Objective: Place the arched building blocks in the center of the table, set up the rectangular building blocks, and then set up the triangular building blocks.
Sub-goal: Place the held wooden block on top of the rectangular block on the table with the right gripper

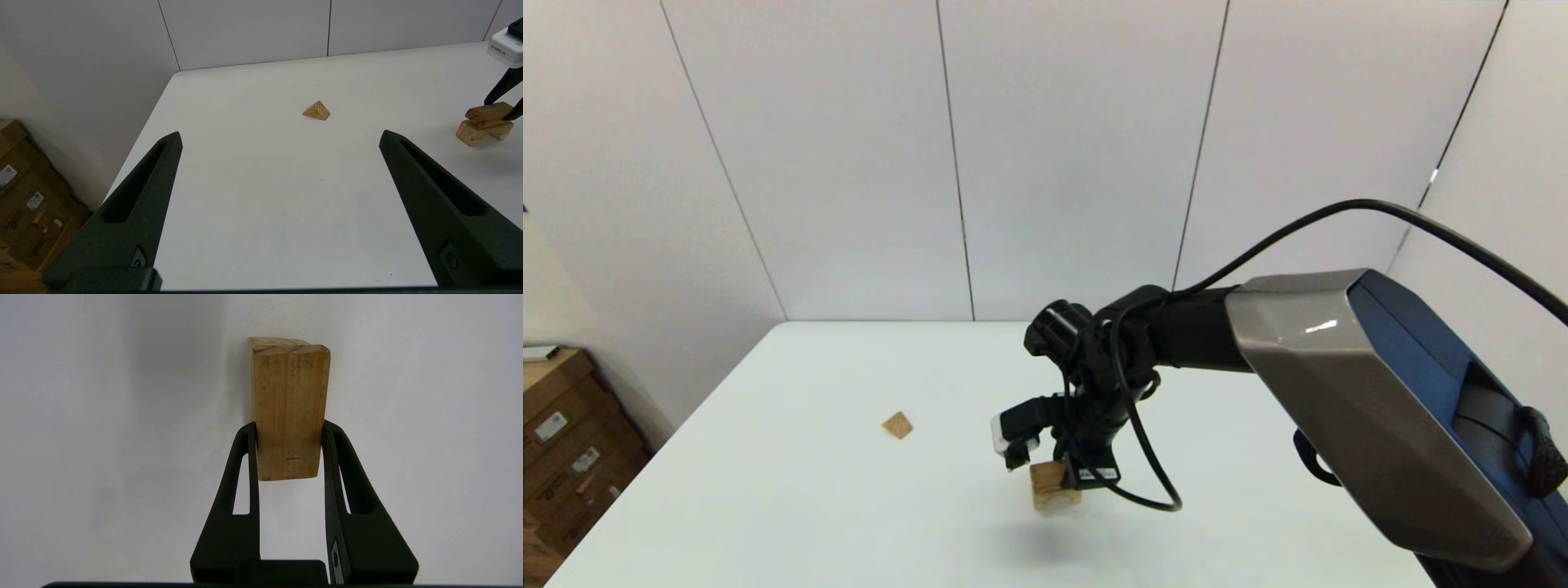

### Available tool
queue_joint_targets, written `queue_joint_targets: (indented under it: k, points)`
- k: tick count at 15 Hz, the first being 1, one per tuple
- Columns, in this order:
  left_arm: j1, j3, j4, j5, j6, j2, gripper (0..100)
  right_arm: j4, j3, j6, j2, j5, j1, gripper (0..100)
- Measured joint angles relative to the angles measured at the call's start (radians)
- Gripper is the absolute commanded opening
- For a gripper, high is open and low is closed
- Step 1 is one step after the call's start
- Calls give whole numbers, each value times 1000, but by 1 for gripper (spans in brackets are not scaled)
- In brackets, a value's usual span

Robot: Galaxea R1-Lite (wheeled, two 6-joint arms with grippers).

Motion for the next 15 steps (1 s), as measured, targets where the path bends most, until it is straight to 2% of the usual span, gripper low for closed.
queue_joint_targets:
  k: [15]
  points:
    - [0,0,-1,0,0,0,100,0,0,-1,7,1,3,0]
